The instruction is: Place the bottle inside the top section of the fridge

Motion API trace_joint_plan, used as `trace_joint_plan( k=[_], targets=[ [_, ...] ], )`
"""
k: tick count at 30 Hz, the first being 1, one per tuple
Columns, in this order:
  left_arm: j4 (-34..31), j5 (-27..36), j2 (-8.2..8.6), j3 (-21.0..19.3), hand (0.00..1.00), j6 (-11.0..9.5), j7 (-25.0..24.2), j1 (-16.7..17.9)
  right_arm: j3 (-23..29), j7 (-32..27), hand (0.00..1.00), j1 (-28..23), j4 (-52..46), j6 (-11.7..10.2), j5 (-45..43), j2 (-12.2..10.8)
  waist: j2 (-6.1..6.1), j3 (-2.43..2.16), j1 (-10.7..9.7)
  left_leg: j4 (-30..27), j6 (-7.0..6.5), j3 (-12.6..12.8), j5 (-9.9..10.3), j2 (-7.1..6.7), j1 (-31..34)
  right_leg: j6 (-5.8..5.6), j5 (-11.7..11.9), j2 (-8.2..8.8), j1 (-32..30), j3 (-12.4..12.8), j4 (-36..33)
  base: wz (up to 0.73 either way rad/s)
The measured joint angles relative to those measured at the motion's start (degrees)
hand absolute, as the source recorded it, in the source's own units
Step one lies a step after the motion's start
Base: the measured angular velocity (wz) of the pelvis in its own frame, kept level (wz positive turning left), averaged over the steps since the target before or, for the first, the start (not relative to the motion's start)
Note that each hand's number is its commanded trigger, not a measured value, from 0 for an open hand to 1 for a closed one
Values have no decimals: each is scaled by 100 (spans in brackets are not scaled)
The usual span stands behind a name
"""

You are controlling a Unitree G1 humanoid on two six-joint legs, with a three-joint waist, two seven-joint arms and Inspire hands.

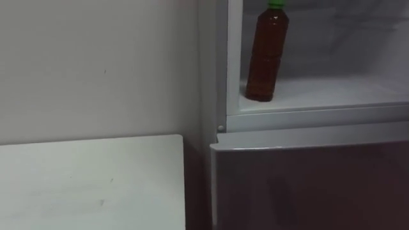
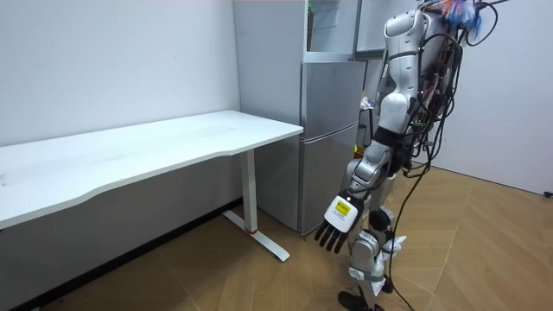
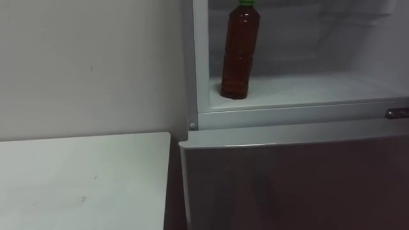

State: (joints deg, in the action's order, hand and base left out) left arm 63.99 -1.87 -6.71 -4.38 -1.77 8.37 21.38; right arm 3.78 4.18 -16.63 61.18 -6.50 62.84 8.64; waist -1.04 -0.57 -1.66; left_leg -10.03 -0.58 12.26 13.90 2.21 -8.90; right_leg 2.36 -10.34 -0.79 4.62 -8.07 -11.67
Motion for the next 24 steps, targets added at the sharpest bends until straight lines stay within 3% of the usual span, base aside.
trace_joint_plan(
  k=[10, 24],
  targets=[
    [40, -267, 85, -3, 0, 389, -123, -120, -314, 778, 0, 387, 1182, 655, -1093, -58, -16, 12, 73, -3, -1, -18, 3, -2, -38, 0, -5, 2, 35, 8, 7, 0],
    [49, -214, 134, 153, 0, 652, -132, -282, -710, 723, 0, 753, 1404, 791, -1337, -36, -9, 36, 79, 34, 0, -85, 2, -16, -26, -4, -46, 11, 36, -58, 14, 2]
  ],
)
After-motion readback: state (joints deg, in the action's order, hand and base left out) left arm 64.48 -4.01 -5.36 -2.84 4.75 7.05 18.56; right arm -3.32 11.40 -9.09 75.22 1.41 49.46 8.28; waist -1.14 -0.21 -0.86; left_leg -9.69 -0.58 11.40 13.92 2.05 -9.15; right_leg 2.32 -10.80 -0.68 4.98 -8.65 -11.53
